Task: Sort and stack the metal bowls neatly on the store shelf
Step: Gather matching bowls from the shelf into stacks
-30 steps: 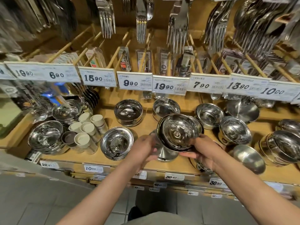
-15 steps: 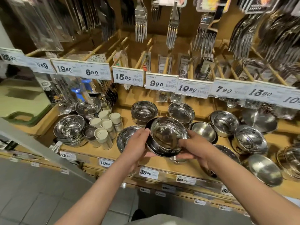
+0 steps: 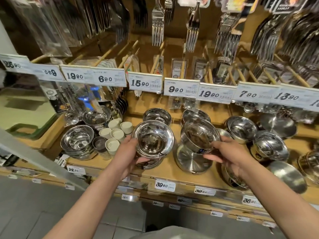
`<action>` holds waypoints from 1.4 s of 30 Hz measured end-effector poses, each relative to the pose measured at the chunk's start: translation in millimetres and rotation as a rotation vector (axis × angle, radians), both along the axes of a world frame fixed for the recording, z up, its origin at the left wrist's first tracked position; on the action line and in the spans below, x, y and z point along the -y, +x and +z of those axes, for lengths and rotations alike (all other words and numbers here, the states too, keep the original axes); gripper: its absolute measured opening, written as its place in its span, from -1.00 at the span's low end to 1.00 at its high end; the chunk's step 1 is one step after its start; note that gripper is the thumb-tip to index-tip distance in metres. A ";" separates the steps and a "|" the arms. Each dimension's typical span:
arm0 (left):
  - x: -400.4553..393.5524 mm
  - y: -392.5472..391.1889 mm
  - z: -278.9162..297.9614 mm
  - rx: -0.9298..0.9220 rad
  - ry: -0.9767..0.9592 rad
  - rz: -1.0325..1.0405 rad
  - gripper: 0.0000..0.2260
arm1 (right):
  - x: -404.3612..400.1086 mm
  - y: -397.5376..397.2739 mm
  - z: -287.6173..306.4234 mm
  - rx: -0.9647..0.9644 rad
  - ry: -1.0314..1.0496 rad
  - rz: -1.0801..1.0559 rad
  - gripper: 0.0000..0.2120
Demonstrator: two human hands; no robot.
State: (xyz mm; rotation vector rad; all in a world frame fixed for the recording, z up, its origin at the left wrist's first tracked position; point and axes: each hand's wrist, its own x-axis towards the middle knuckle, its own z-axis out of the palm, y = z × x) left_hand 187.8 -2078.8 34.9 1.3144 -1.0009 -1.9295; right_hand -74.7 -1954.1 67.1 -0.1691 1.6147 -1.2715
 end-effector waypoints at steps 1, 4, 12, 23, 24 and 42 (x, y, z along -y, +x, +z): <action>2.5 4.2 0.0 -0.004 0.003 -0.001 -0.79 | -1.0 0.8 -2.7 0.008 0.006 -0.015 -0.82; 9.2 17.1 -2.7 -0.011 0.033 0.005 -0.79 | -2.6 6.9 -12.0 0.035 0.016 -0.052 -0.89; 31.6 57.2 -1.5 -0.050 0.109 0.060 -0.79 | 12.7 24.3 -35.4 0.065 0.027 -0.116 -0.86; 42.0 88.7 0.6 -0.071 0.078 0.114 -0.78 | 82.4 88.4 -65.3 0.120 0.069 0.106 -0.94; 42.6 91.5 -0.1 -0.069 0.085 0.120 -0.77 | 86.1 92.4 -69.5 0.118 0.063 0.128 -0.90; 30.5 85.0 -11.0 -0.052 0.194 0.080 -0.82 | 75.6 61.7 -67.0 -0.019 0.048 -0.007 -0.88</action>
